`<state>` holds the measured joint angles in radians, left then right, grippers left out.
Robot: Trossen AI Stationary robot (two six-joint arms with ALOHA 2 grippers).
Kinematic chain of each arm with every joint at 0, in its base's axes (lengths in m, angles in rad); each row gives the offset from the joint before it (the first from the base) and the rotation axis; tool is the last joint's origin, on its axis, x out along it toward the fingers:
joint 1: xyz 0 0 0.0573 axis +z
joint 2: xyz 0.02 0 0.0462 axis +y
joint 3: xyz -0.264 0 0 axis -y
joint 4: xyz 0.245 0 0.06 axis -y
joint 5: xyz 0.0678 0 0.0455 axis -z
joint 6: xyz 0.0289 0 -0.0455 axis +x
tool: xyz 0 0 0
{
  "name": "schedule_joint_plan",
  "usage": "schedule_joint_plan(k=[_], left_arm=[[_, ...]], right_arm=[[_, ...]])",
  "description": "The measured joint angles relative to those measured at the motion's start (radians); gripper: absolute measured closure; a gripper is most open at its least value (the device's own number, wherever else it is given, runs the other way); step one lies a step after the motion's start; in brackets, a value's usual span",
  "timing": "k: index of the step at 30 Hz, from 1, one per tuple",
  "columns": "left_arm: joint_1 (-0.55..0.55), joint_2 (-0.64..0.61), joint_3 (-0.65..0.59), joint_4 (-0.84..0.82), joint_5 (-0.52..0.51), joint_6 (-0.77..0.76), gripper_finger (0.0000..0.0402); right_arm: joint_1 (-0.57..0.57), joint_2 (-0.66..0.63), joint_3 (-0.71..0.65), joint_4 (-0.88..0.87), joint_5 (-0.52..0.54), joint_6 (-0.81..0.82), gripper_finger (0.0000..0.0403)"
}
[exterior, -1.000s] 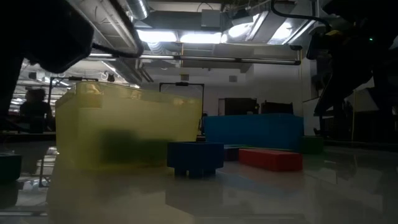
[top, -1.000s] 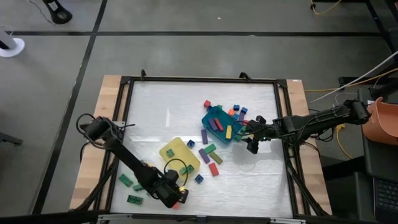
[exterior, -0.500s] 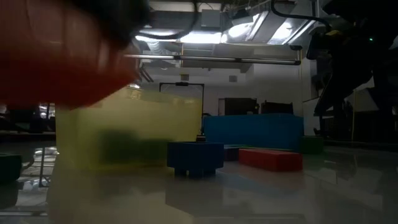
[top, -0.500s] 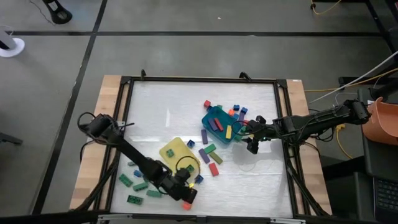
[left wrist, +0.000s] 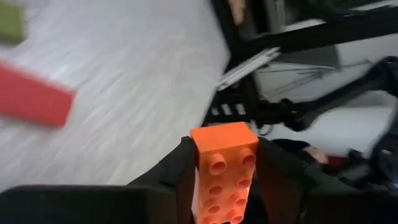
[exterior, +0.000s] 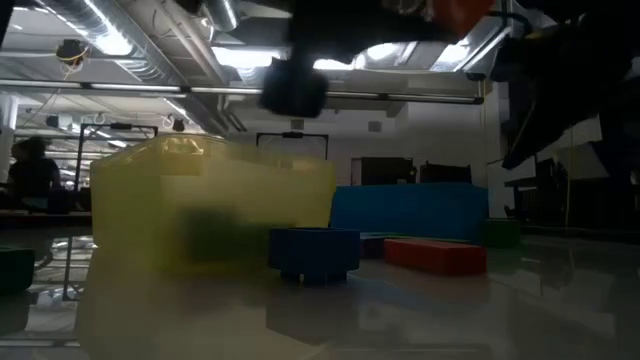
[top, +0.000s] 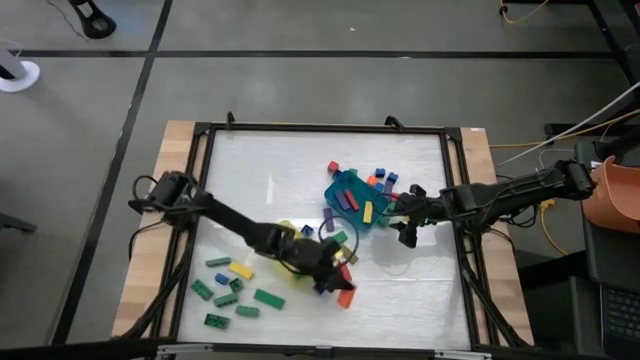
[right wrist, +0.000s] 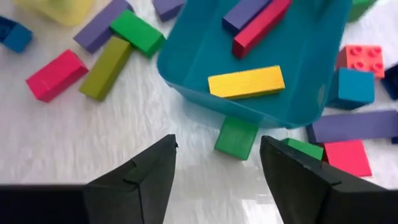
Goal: Sort blocks by size
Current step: Put the large orange game piece into the blue bin
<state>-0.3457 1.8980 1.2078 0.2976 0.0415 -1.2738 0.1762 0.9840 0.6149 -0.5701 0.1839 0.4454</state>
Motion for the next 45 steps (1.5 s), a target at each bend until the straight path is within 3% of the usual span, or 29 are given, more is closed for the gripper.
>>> schedule_joint_plan(k=[14, 23, 29, 39, 45], left_arm=[[0.327, 0.0, 0.0, 0.036, 0.026, 0.443, 0.0272], [0.511, 0.0, 0.0, 0.017, -0.004, 0.704, 0.0272], [0.55, 0.0, 0.0, -0.056, -0.003, 0.713, 0.0263], [0.552, 0.0, 0.0, -0.103, 0.0, 0.817, 0.0204], [0.559, 0.0, 0.0, -0.107, 0.044, 0.814, 0.0213]], right_arm=[[0.0, 0.0, 0.06, -0.04, 0.007, -0.245, 0.0171], [0.0, 0.0, 0.056, -0.082, 0.008, -0.237, 0.0171], [0.0, 0.0, 0.002, -0.075, 0.009, -0.14, 0.0171], [0.0, 0.0, -0.058, 0.05, 0.044, -0.081, 0.0171], [0.0, 0.003, -0.1, 0.151, 0.09, 0.0, 0.0171]])
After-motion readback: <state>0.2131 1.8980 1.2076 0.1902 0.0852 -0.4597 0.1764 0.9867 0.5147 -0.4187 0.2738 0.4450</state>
